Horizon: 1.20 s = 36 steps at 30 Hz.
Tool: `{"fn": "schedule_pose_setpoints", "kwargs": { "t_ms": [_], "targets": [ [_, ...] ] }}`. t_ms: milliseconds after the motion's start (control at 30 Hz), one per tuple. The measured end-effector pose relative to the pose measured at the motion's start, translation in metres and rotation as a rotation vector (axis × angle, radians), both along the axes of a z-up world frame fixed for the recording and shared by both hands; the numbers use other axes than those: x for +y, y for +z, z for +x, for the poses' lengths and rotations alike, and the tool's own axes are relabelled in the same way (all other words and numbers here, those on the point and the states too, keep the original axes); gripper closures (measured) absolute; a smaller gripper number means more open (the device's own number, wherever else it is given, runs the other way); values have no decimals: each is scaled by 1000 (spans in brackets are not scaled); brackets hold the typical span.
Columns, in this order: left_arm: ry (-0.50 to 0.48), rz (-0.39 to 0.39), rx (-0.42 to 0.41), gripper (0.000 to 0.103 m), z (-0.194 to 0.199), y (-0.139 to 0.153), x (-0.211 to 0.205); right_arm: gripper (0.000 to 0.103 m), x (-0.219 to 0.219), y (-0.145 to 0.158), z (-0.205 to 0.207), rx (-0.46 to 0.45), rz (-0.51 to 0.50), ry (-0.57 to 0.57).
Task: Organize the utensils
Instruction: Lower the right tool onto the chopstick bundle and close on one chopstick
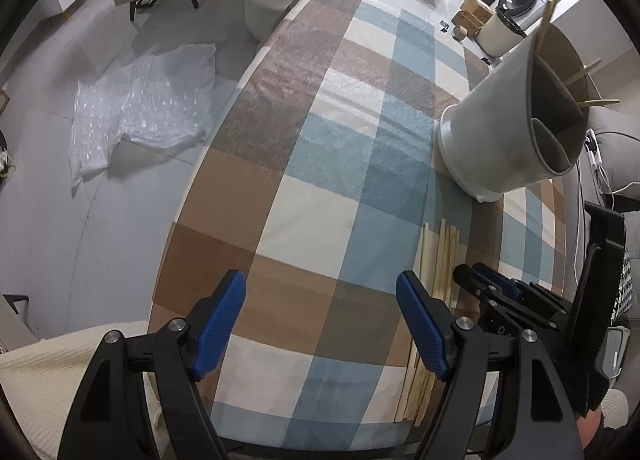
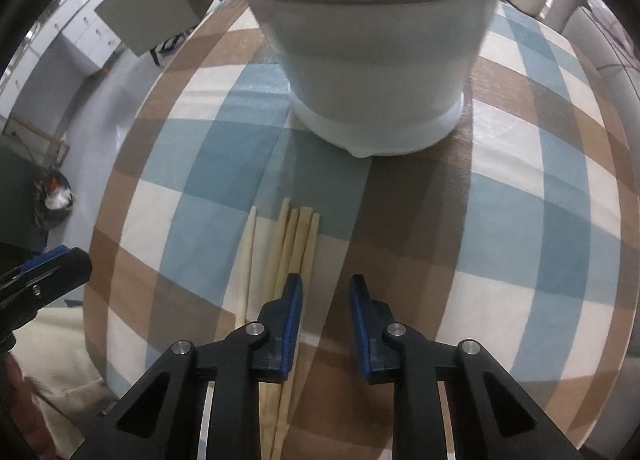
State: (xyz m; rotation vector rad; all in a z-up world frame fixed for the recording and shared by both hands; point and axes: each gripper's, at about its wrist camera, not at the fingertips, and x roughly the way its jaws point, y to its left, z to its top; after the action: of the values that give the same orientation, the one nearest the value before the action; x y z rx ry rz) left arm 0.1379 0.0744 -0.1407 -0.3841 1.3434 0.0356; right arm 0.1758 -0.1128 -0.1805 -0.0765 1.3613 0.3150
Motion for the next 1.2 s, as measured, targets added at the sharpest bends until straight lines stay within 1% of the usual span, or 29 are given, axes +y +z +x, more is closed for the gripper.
{"fn": "schedule_pose_setpoints", "kwargs": {
  "t_ms": [100, 267, 467, 533, 600, 667, 733, 800, 933, 1000, 1067, 1100, 1200],
  "targets": [
    [16, -17, 15, 29, 0, -2, 4, 80, 5, 0, 1, 5, -29, 15],
    [15, -22, -3, 29, -1, 2, 4, 81, 15, 1, 6, 3, -66, 21],
    [37, -40, 8, 29, -2, 1, 12, 81, 23, 3, 15, 8, -105, 19],
    [45, -48, 13, 29, -2, 0, 14, 84, 23, 2, 16, 16, -104, 17],
    [46, -54, 17, 29, -2, 0, 14, 84, 24, 2, 15, 12, -119, 27],
    [42, -59, 18, 29, -1, 0, 14, 87, 21, -1, 14, 27, -129, 24],
    [38, -60, 16, 29, -1, 1, 13, 89, 23, -3, 13, 20, -131, 18],
    [37, -59, 14, 29, -1, 2, 13, 89, 24, -2, 13, 16, -135, 15],
    [44, -60, 22, 29, -2, 0, 15, 85, 31, -1, 16, 1, -146, 16],
    [46, -60, 28, 29, -2, 0, 15, 85, 35, 0, 20, -12, -147, 17],
    [40, -58, 30, 29, -1, -1, 15, 89, 38, -1, 22, -24, -142, 19],
    [39, -56, 33, 29, 0, -2, 15, 98, 39, 0, 23, -25, -135, 20],
    [48, -73, 40, 29, 2, -2, 14, 100, 33, 0, 25, -19, -102, -7]
  ]
}}
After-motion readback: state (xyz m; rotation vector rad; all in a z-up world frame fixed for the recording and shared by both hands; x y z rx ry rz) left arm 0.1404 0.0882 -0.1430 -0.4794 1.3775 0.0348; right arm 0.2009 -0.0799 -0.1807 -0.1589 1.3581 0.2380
